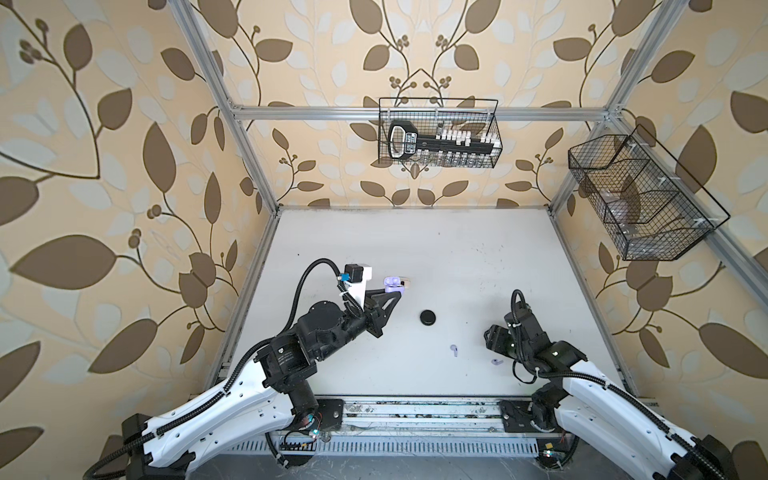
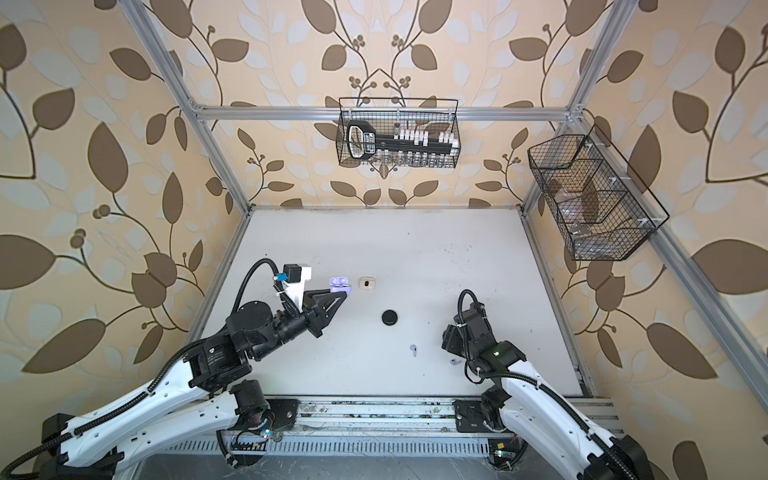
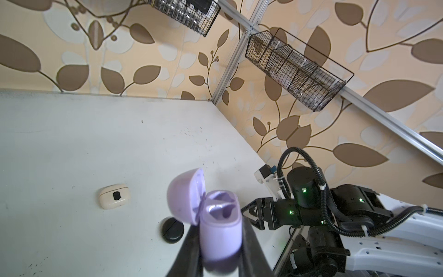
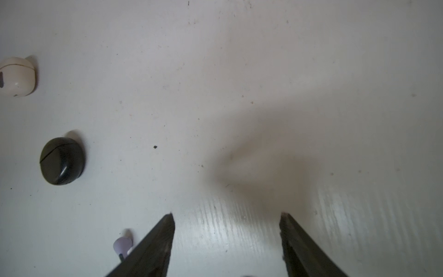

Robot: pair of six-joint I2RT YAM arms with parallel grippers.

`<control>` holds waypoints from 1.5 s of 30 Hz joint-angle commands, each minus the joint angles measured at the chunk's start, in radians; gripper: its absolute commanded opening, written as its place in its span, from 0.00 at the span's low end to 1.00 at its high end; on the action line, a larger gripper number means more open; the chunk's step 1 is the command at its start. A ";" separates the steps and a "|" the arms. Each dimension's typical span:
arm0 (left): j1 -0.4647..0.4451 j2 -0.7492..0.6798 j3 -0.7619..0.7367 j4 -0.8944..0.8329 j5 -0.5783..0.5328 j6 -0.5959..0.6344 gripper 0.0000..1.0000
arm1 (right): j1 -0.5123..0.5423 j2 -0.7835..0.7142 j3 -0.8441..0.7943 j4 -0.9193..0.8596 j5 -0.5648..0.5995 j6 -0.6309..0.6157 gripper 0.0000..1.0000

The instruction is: Insert the wireless bluetooth earbuds into the charging case

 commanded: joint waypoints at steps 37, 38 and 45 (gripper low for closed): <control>-0.006 -0.189 -0.053 -0.010 -0.069 0.022 0.00 | 0.337 0.192 0.210 -0.251 0.184 0.238 0.69; -0.007 -0.195 -0.050 -0.023 -0.082 0.015 0.00 | 0.321 0.189 0.205 -0.257 0.183 0.232 0.70; -0.007 -0.243 -0.064 -0.060 -0.158 0.028 0.00 | 0.320 0.165 0.154 -0.270 0.114 0.248 0.69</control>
